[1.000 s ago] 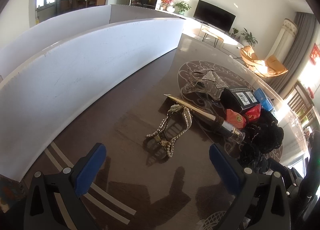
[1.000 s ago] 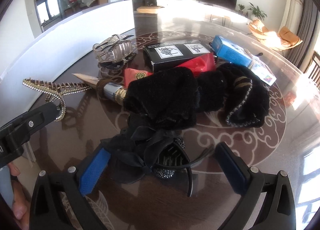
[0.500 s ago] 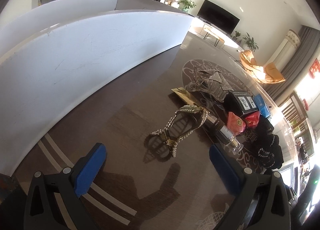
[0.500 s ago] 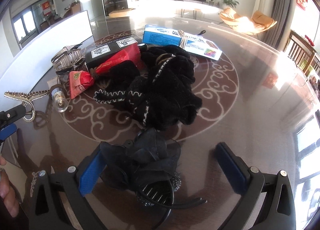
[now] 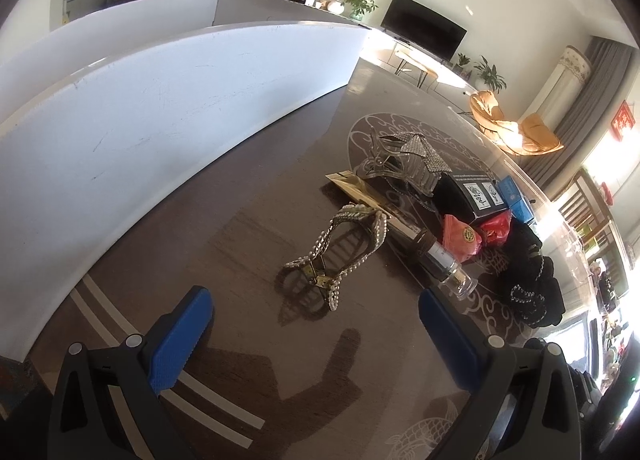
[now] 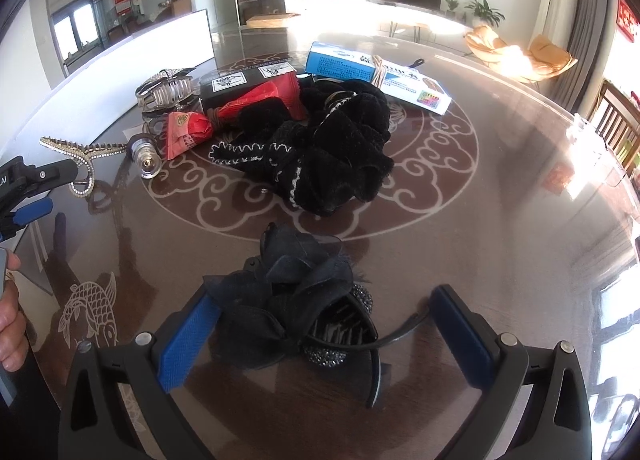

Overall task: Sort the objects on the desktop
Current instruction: 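Close the right gripper on the black lace hair accessory and lift it, then close the left gripper on the rhinestone sandal strap and lift it, then carry the sandal with the left tool while the right tool carries the lace accessory over the bin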

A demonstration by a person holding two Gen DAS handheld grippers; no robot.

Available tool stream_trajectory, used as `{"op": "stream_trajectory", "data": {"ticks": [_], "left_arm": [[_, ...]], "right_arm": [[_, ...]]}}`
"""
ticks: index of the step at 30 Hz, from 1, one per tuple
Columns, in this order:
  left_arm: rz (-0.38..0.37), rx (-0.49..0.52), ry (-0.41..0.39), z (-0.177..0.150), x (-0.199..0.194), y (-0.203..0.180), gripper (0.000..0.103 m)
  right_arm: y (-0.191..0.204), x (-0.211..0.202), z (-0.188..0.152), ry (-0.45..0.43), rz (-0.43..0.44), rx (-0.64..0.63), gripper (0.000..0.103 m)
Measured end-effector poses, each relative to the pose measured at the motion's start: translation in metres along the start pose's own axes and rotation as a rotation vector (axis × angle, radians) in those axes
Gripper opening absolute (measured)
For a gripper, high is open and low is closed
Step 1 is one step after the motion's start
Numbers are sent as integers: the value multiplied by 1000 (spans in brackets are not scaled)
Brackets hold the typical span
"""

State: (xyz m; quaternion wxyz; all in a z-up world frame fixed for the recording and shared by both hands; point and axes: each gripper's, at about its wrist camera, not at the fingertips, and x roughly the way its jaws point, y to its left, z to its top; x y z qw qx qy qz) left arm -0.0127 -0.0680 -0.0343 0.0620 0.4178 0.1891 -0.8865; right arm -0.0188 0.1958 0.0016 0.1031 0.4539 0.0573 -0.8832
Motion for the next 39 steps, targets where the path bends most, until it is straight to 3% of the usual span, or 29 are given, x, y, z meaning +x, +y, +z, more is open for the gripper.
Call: {"op": "stream_trajectory", "data": {"ticks": [7, 12, 19, 23, 24, 25, 26, 27, 28, 32, 39], "left_arm": [[63, 157, 65, 12, 25, -21, 103], [123, 342, 112, 9, 37, -40, 103], [54, 428, 117, 18, 38, -42, 103], [16, 497, 168, 32, 40, -42, 103], [5, 515, 167, 33, 38, -41, 97], [-17, 539, 148, 33, 32, -41, 85], [-37, 559, 136, 34, 27, -41, 56], [-39, 566, 138, 35, 23, -39, 31], [-55, 559, 148, 37, 21, -37, 24], [-88, 570, 151, 27, 10, -35, 24], [-118, 587, 123, 18, -13, -50, 24]], "right_arm": [[3, -4, -10, -3, 5, 3, 103], [-19, -23, -30, -21, 125, 67, 103], [-15, -20, -30, 14, 179, -5, 103], [17, -13, -27, 10, 138, -177, 101], [20, -14, -27, 2, 133, -201, 98], [18, -16, -27, -9, 141, -202, 85], [16, -19, -26, -12, 144, -203, 76], [14, -19, -24, 3, 153, -201, 76], [12, -19, -24, 11, 156, -199, 76], [7, -29, -27, 30, 198, -166, 76], [-6, -55, -29, -32, 226, -68, 76]]}}
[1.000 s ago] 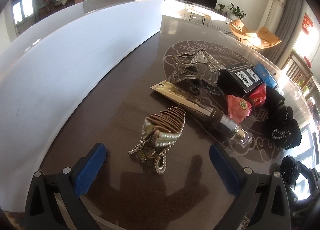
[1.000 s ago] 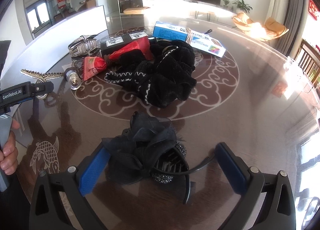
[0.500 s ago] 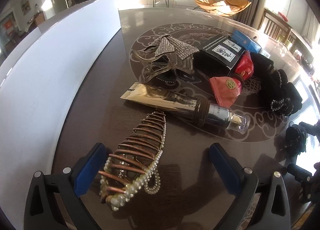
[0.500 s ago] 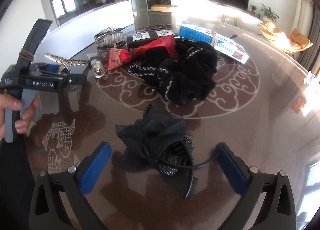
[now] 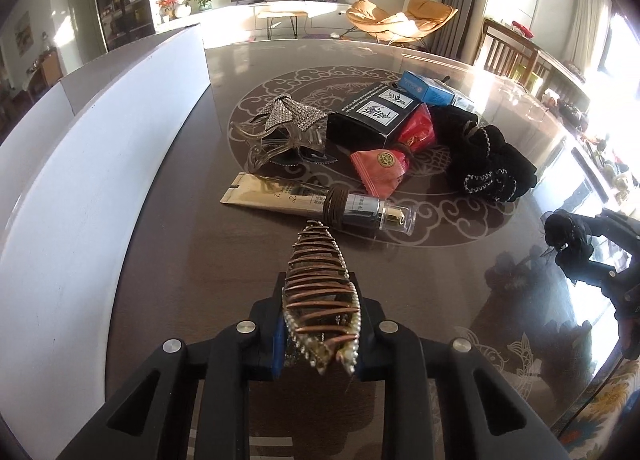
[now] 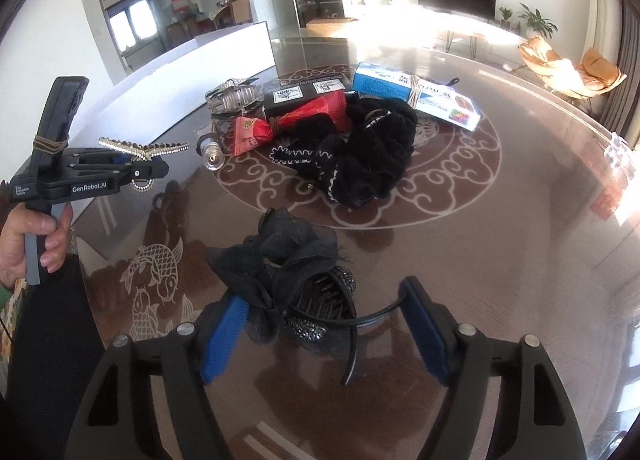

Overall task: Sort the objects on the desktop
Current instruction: 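Carry the sandal with the left tool while the right tool carries the lace accessory over the bin, then open the left gripper dropping the sandal while the right gripper drops the lace accessory into the bin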

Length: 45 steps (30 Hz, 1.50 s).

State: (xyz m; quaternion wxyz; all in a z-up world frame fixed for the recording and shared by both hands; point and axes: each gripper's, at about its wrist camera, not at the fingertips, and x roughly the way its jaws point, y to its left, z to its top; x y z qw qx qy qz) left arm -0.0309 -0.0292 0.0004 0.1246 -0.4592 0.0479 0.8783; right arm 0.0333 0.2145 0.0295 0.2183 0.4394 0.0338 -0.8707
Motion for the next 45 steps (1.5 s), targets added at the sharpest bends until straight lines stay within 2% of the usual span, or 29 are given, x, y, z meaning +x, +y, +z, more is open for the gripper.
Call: {"op": "stream_trajectory", "data": {"ticks": [4, 7, 10, 13, 16, 19, 24, 28, 31, 35, 36, 37, 38, 39, 42, 45], "left_arm": [[-4, -1, -20, 1, -13, -4, 24], [-17, -34, -49, -12, -34, 13, 24], [-42, -98, -86, -8, -57, 30, 24], [-49, -160, -135, 0, -87, 53, 24], [-31, -226, -188, 8, -119, 88, 24], [52, -282, -206, 11, -140, 132, 24], [210, -410, -140, -5, -137, 216, 24], [268, -498, -41, -19, -110, 266, 24], [281, -501, 21, -23, -90, 281, 24], [276, -515, 89, -25, -72, 295, 25], [284, -522, 113, -25, -68, 297, 28], [284, -533, 134, -25, -65, 299, 30], [299, -538, 151, -25, -64, 299, 42], [325, -536, 170, -24, -64, 298, 60], [399, -495, 195, -23, -63, 291, 89], [466, -418, 273, -26, -52, 283, 89]], "right_arm": [[-1, -3, 4, -9, -2, 26, 76], [3, -6, 13, -14, 19, 33, 76], [15, -7, 29, -30, 40, 14, 76], [37, -10, 61, -61, 85, -20, 76], [76, -9, 104, -105, 143, -85, 76], [132, 1, 150, -141, 219, -164, 76], [240, 44, 216, -156, 329, -296, 76], [308, 110, 251, -55, 352, -351, 76], [333, 159, 267, 35, 327, -370, 76], [346, 205, 277, 146, 264, -410, 77], [346, 215, 278, 175, 244, -417, 78], [347, 220, 278, 197, 231, -422, 88], [346, 225, 276, 214, 220, -432, 99], [347, 226, 274, 219, 201, -448, 101], [348, 225, 262, 218, 137, -515, 101], [346, 220, 252, 200, 119, -570, 101]]}}
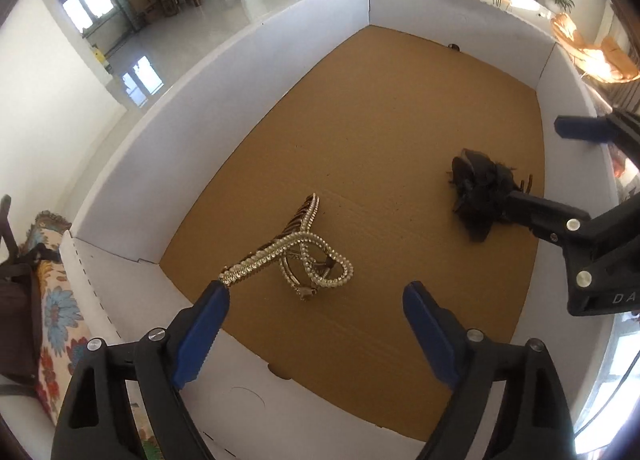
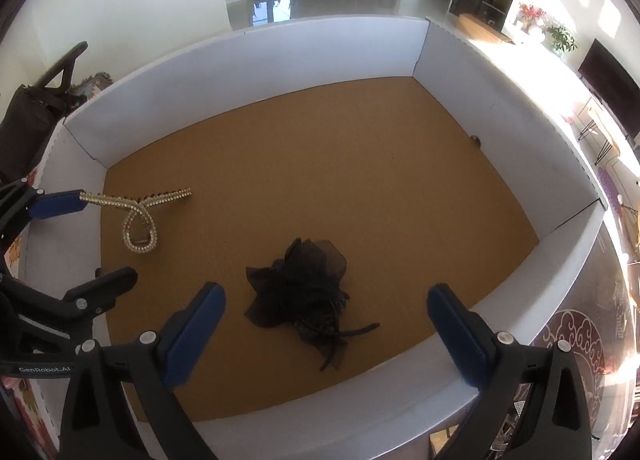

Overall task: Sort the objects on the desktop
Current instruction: 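Open the left gripper dropping the sandal while the right gripper drops the lace accessory into the bin, then move both open tools back over the pile on the table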

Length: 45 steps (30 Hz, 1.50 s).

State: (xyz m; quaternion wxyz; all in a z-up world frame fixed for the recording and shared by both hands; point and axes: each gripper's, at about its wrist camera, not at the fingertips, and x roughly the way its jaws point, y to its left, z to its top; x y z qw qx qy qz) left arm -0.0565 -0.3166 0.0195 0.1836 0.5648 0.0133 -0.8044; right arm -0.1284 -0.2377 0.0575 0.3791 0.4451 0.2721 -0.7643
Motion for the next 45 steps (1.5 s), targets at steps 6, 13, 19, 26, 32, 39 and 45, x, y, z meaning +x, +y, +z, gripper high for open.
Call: {"op": "stream_trajectory", "data": {"ticks": [6, 13, 19, 26, 32, 39, 45], "left_arm": [[90, 123, 9, -12, 4, -21, 89], [8, -18, -117, -23, -19, -9, 89], [-182, -118, -429, -47, -118, -24, 89], [-497, 116, -459, -86, -167, -140, 103], [-539, 285, -276, -121, -134, -266, 103], [-419, 278, -201, -133, -74, -321, 103], [-344, 260, -237, -135, -67, -320, 103]], "right_arm": [[8, -6, -17, -3, -30, -90, 101], [-1, -39, -35, -111, 15, -21, 101], [-40, -130, -101, -369, 41, 155, 103], [-92, -188, -259, -354, -173, 323, 103], [-139, -175, -394, -159, -288, 554, 103], [-150, -165, -441, -110, -321, 636, 103], [-148, -148, -430, -108, -306, 624, 103]]}}
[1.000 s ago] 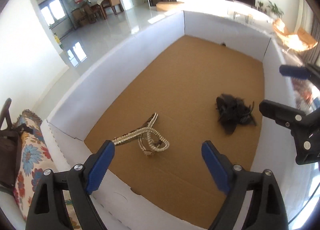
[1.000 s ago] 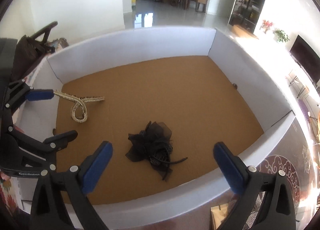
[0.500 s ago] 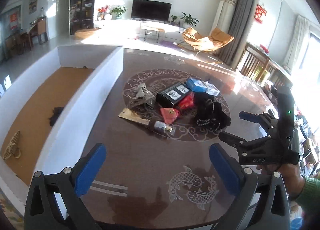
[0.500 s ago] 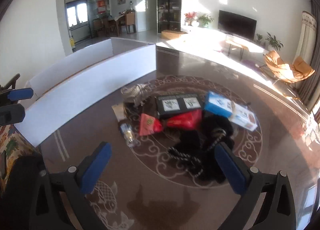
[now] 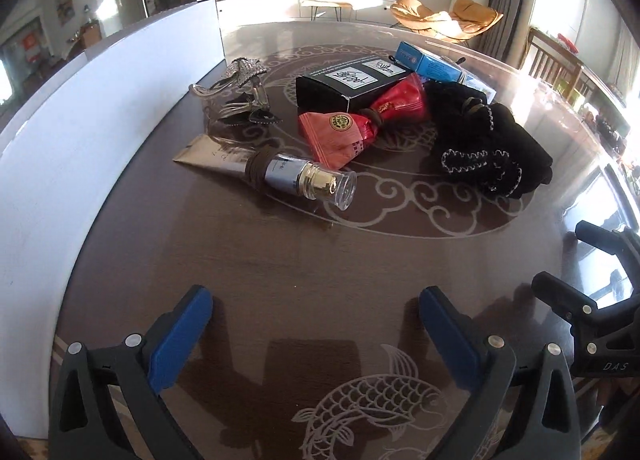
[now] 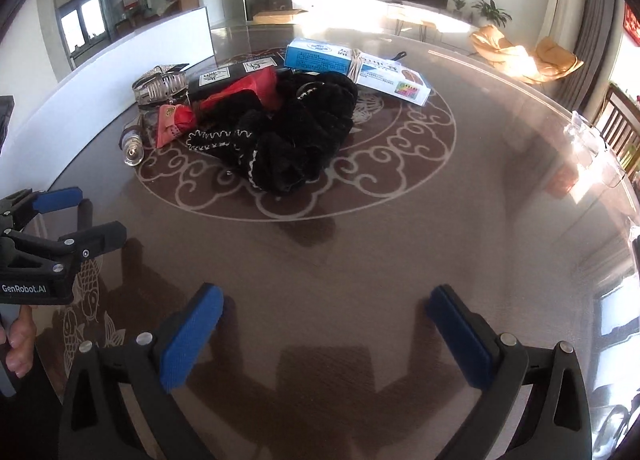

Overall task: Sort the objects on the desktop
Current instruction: 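Move both open tools back over the pile on the table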

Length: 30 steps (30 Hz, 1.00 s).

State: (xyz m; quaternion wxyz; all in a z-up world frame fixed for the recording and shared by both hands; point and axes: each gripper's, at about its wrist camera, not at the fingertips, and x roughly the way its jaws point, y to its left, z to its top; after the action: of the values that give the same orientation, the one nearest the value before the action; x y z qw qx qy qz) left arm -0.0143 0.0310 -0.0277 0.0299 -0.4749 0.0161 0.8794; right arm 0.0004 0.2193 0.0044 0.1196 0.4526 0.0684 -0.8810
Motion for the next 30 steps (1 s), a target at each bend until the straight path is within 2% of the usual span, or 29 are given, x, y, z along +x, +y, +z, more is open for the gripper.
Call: {"op": "stream_trajectory", "data": {"ticks": [30], "left_arm": [[18, -24, -24, 2, 3, 3, 103]], "right_arm": [[6, 8, 3, 1, -7, 7, 103]]}}
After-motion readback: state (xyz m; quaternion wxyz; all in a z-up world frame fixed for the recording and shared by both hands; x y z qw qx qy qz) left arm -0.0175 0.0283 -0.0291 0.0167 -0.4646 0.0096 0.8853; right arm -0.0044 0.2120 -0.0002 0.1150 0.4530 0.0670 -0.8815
